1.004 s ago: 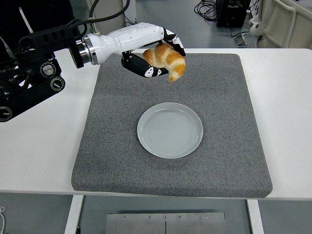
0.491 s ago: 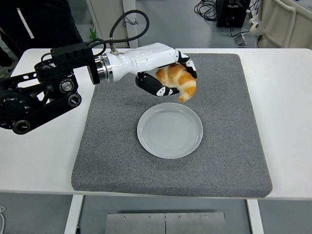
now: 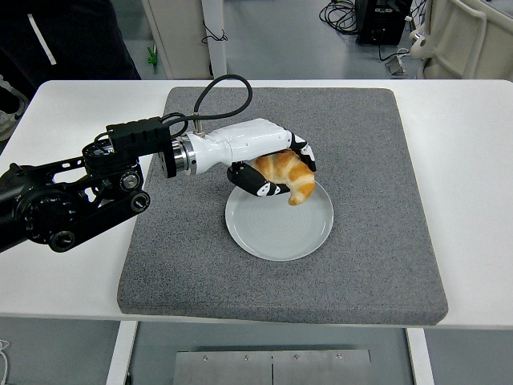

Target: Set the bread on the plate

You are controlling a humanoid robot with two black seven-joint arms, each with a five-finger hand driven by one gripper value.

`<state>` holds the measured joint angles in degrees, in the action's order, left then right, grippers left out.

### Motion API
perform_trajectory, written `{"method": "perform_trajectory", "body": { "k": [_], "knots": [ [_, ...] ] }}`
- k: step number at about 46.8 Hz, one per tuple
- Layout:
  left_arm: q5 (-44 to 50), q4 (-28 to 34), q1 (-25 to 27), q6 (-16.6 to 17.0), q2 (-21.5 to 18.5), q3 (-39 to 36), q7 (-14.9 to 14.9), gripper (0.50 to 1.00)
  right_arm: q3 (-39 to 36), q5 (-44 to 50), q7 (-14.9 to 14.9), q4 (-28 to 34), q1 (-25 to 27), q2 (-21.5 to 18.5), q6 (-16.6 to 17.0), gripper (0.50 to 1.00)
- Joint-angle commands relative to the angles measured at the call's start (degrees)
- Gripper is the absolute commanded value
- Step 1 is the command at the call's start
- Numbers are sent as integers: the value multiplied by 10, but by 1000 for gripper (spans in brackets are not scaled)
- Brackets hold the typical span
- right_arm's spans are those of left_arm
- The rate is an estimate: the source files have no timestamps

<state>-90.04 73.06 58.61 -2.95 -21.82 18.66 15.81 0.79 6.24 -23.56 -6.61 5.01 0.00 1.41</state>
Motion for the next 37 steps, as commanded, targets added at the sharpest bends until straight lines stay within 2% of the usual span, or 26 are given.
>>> {"method": "perform_trajectory", "body": {
  "k": [1, 27, 37],
  "knots": [
    [-2, -1, -1, 12, 0, -17, 0, 522, 0, 0, 0, 0, 0, 0, 0, 1000],
    [-6, -52, -2, 95, 14, -110, 1, 525, 0, 0, 0, 0, 0, 0, 0, 1000],
    [-6, -63, -3, 102, 22, -116, 1, 525, 0, 0, 0, 0, 0, 0, 0, 1000]
  ]
}}
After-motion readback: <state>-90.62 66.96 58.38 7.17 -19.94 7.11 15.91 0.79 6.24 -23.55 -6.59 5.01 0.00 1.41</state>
